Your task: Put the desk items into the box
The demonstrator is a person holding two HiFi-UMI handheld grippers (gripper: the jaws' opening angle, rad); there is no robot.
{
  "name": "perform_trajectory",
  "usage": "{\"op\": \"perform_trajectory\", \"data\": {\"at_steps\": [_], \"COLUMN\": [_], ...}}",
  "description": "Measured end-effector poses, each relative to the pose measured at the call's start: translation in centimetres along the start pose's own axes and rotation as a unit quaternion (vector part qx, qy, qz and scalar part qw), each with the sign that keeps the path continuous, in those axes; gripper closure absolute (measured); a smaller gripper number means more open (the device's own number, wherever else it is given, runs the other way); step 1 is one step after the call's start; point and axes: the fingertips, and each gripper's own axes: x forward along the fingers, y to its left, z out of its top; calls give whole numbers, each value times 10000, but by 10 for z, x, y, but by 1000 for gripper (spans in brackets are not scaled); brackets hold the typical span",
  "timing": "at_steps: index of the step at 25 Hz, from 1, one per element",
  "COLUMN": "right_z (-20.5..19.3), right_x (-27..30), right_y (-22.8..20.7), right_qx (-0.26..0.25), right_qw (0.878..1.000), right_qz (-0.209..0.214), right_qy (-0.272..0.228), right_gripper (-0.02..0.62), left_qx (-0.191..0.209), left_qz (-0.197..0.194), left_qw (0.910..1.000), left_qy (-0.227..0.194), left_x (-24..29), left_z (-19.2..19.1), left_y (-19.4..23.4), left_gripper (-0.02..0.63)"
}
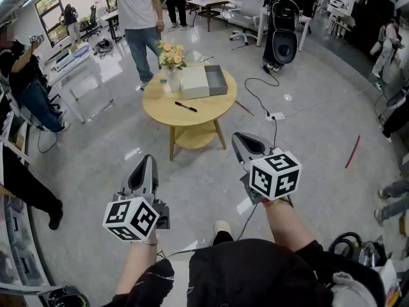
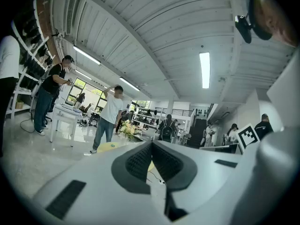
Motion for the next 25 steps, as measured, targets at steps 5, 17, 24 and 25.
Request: {"op": "perform_trajectory", "data": {"at_steps": [5, 17, 24, 25], "right_z": [0, 20, 43, 44], "right_x": [10, 85, 120, 124], "right_y": [-17, -49, -55, -56], "right_qx": [139, 122, 77, 61], "right_qw": [9999, 9986, 9932, 9930], "right_qz": [54, 505, 1120, 1142], "right_qy": [-79, -43, -320, -303], "right_gripper": [591, 591, 590, 590], "left_qx": [-26, -16, -16, -23], "left_qz": [22, 197, 326, 353], "left_qw": [10000, 9998, 9993, 9993], "left_qy": [40, -9, -159, -148], "left_x": [16, 84, 112, 114], "left_z": [-8, -4, 2, 0], "left_y": [-1, 18, 23, 24], "left_gripper": [595, 595, 595, 595]}}
